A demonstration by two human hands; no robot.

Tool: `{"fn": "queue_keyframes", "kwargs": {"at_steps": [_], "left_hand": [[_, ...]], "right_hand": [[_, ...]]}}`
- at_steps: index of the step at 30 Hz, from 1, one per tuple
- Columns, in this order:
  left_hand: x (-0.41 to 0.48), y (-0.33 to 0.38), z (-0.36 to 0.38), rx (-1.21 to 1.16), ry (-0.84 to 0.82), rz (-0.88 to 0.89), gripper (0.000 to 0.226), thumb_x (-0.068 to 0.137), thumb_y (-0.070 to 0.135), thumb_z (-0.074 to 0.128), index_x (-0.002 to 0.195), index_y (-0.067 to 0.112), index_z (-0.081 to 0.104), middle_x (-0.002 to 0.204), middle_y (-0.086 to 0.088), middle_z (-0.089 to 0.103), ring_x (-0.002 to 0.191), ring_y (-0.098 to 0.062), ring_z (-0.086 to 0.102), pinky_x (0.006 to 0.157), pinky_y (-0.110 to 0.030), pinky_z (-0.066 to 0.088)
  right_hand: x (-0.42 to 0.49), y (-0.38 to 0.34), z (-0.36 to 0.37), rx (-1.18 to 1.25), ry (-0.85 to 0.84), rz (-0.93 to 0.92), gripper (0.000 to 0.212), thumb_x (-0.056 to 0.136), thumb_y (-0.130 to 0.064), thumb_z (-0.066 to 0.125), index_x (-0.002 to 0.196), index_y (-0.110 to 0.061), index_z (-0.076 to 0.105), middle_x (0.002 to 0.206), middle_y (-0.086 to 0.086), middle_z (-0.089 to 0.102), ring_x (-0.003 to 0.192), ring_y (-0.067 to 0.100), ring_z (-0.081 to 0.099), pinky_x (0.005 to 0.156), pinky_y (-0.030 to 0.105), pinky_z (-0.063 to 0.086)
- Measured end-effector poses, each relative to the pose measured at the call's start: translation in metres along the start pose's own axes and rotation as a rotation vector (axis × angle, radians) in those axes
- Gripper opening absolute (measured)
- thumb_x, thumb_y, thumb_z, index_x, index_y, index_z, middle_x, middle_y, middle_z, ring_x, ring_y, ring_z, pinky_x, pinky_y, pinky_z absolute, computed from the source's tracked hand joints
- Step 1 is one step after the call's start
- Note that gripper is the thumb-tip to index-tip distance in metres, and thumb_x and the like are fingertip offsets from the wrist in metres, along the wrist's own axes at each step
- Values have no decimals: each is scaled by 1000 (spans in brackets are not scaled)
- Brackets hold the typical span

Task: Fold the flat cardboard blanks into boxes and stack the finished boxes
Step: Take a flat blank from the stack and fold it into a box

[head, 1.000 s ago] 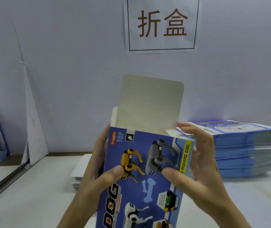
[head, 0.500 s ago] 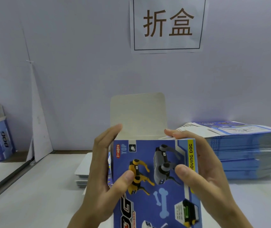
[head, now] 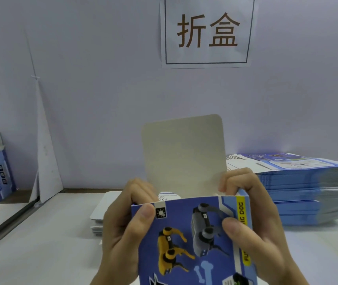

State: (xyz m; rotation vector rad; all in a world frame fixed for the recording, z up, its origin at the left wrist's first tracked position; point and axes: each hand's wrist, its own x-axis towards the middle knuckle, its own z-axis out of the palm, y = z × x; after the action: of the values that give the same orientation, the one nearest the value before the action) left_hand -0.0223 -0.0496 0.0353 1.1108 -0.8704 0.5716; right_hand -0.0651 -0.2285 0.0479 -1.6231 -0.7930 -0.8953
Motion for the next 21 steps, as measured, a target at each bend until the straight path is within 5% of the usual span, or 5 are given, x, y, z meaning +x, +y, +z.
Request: {"fn": "queue_keyframes", "kwargs": {"at_steps": [7,12,16,19,21], "left_hand": [[-2,-5,-2,90,-14,-14,22,89,30,52,68,23,48,66,5,46,63,-18,42,60,-29,40],[-1,1,-1,72,-48,-10,26,90,46,58,72,28,53,71,8,51,67,-11,50,63,-18,47],[-3,3,1,154,-31,26,22,90,36,55,69,29,50,70,9,48,65,-13,46,60,-22,41],[2,8,-1,199,-45,52,16,91,49,56,95,35,60,108,7,59,101,-14,58,75,-29,52],[6,9,-6,272,-54,64,33,87,38,59,119,42,55,127,7,54,120,-14,54,87,-30,53]], "right_hand": [[0,9,0,56,16,61,20,71,-24,57,88,-19,49,84,1,44,68,26,38,61,28,36],[0,9,-2,64,-20,35,26,75,-23,55,99,-14,51,87,8,45,73,28,41,69,19,43],[2,7,-5,7,-6,41,17,69,-25,57,83,-18,50,85,-2,44,74,21,43,66,24,37],[4,0,-6,-136,84,-48,20,69,-24,59,88,-20,54,104,5,47,96,12,52,76,15,43],[4,1,-5,-328,229,-164,23,71,-25,63,92,-24,54,123,5,41,116,12,51,87,13,42]]}}
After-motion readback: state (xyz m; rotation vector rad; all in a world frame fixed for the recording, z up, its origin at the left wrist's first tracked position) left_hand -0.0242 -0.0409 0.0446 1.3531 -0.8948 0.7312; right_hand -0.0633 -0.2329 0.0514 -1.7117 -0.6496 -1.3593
